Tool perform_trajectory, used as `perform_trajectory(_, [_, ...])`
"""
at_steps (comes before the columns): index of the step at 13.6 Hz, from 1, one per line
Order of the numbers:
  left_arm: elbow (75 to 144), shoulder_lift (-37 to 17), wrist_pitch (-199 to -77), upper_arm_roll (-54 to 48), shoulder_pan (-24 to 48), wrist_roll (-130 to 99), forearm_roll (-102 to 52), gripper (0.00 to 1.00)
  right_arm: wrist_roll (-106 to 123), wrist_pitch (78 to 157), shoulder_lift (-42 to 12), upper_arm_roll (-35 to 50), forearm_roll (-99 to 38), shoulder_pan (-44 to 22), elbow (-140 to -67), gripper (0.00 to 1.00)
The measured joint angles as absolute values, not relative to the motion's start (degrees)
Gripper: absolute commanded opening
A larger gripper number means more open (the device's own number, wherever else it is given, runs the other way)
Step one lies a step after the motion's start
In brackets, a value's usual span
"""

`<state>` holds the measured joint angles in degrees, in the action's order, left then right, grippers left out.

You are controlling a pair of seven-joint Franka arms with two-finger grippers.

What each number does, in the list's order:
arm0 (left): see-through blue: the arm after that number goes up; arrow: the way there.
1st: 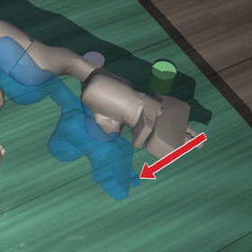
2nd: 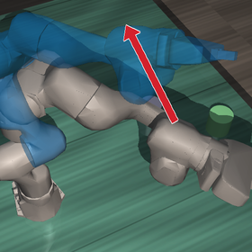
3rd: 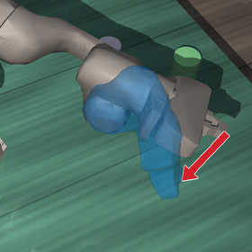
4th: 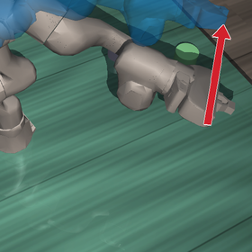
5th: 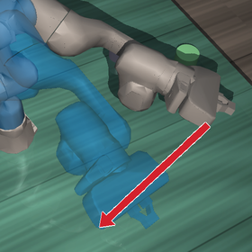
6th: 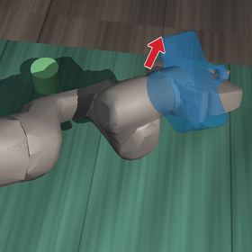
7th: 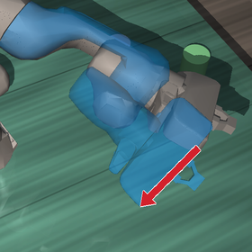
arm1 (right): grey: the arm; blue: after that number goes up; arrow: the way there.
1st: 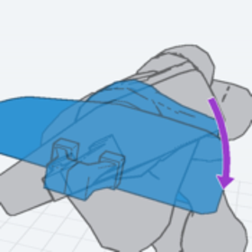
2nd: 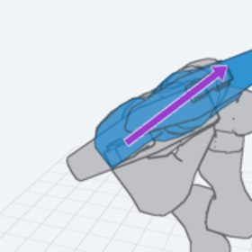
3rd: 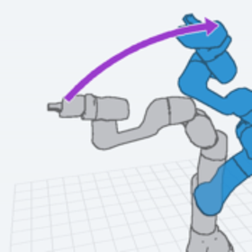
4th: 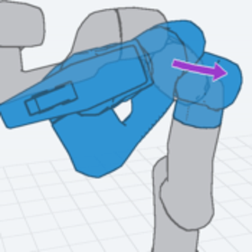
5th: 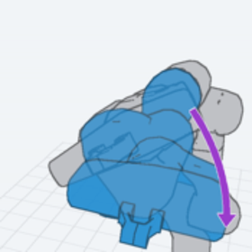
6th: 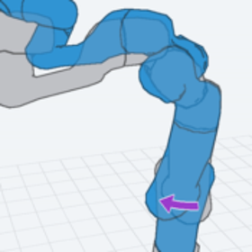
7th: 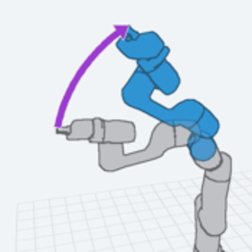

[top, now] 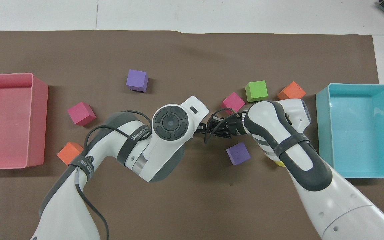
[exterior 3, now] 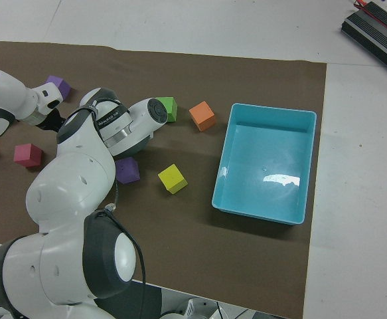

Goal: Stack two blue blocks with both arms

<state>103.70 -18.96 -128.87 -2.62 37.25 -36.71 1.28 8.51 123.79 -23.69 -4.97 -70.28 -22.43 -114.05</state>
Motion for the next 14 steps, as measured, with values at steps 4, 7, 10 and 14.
perform_trajectory(4, [102.59,-17.06,-128.22,-1.77,37.02,-36.71,1.28,1.0,8.51,123.79,-23.69,-4.97,-70.28,-22.43,-114.05,0.0])
perform_trajectory(7, [102.41,-12.27,-122.15,-1.23,34.89,-34.77,1.28,1.0,8.51,123.79,-23.68,-4.97,-70.28,-22.42,-114.05,0.0])
perform_trajectory(10, [102.42,-7.01,-114.8,-1.02,30.06,-26.14,1.29,1.0,8.51,123.79,-23.16,-4.99,-69.92,-22.41,-113.94,0.0])
perform_trajectory(14, [102.05,-0.26,-105.85,-0.69,19.15,-9.77,0.49,1.0,7.57,123.79,-20.24,-5.22,-62.66,-22.09,-113.78,0.17])
